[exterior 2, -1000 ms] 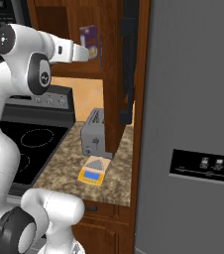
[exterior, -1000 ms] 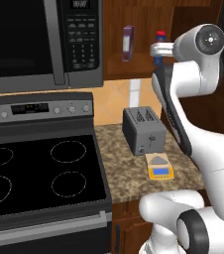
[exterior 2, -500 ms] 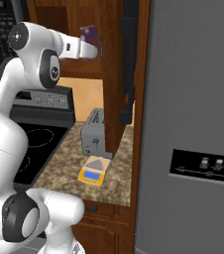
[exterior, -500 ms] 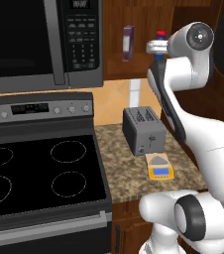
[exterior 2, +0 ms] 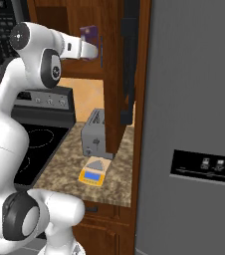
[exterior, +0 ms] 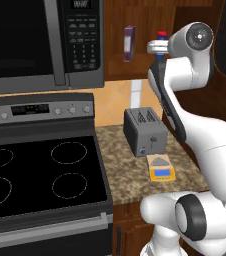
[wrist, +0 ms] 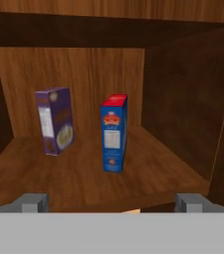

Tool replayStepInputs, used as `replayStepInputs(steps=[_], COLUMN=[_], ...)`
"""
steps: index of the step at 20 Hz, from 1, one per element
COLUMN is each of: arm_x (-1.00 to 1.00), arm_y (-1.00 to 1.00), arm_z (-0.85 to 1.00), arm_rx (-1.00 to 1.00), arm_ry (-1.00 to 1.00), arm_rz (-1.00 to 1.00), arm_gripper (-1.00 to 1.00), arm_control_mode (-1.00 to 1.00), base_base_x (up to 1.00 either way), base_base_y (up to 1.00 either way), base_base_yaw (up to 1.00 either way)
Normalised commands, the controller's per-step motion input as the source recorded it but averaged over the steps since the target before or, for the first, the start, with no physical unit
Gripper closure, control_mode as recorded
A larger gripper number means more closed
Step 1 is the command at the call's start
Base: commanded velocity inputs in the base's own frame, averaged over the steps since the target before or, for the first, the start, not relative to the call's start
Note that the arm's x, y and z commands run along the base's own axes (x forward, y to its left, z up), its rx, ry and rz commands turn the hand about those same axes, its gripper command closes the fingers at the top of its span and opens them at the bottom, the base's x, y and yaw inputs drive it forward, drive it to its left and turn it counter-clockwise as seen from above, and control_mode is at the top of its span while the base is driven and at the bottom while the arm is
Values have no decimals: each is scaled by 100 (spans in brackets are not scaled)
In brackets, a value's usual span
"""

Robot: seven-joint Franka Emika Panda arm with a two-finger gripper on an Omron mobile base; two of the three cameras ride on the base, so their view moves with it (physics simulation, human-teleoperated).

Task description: Pick the boxed food and place it on the digital scale for weighing, and close the cabinet.

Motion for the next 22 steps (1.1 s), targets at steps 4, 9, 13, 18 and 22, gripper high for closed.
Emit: replayStepInputs(steps=[4,9,13,18,22], arm_x=[3,22,11,10,18], arm_y=[0,0,-1,-3,-4], arm_z=[0,0,0,0,-6], arm_rx=[0,0,0,0,0], arm_ry=[0,0,0,0,1], arm_rz=[-1,-1,0,0,0], arm_gripper=[-100,-100,-100,-100,-100], arm_control_mode=[-100,-100,-100,-100,-100], base_base_x=[0,0,0,0,0], base_base_y=[0,0,0,0,0], base_base_yaw=[0,0,0,0,0])
